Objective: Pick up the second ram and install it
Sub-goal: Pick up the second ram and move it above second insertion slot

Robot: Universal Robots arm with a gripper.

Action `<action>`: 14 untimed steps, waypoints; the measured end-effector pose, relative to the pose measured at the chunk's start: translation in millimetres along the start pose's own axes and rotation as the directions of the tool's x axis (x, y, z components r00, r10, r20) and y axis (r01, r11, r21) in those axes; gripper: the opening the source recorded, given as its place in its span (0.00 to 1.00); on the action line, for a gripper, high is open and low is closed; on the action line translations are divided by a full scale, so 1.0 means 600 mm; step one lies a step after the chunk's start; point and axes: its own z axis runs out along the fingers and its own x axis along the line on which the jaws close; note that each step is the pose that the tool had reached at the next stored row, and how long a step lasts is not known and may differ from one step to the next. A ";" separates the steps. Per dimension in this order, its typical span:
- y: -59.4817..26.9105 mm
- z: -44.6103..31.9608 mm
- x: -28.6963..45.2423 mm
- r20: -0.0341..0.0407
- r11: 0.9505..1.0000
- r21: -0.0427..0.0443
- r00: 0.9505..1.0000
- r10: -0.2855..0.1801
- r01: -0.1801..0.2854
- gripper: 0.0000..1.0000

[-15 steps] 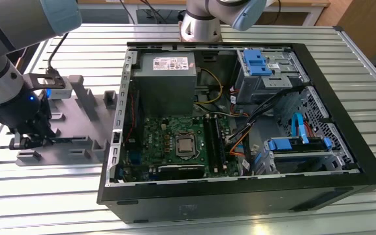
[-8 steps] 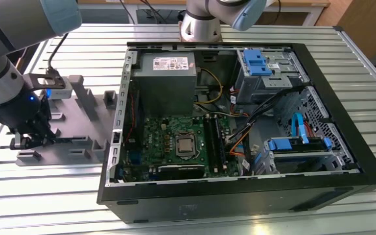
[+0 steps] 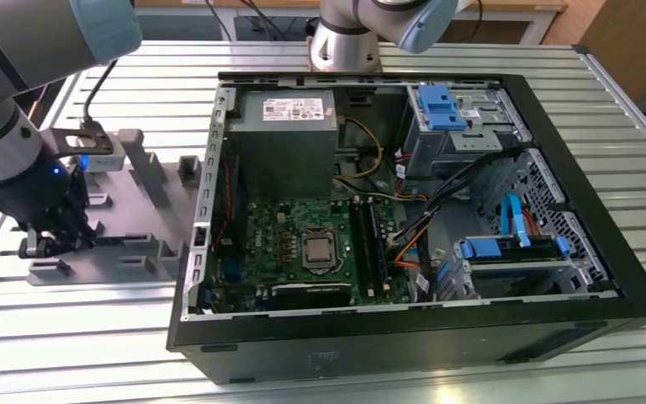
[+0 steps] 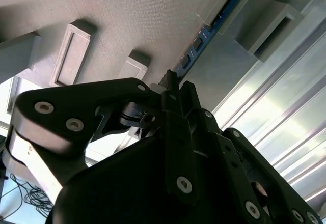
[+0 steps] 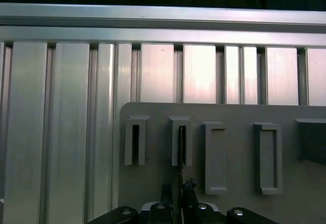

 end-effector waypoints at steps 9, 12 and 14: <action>0.000 0.005 0.000 0.003 1.000 0.000 1.000 0.000 0.000 0.24; 0.000 0.006 0.000 0.004 1.000 0.000 1.000 0.000 0.000 0.30; 0.000 0.007 0.000 0.005 1.000 0.000 1.000 0.000 0.000 0.30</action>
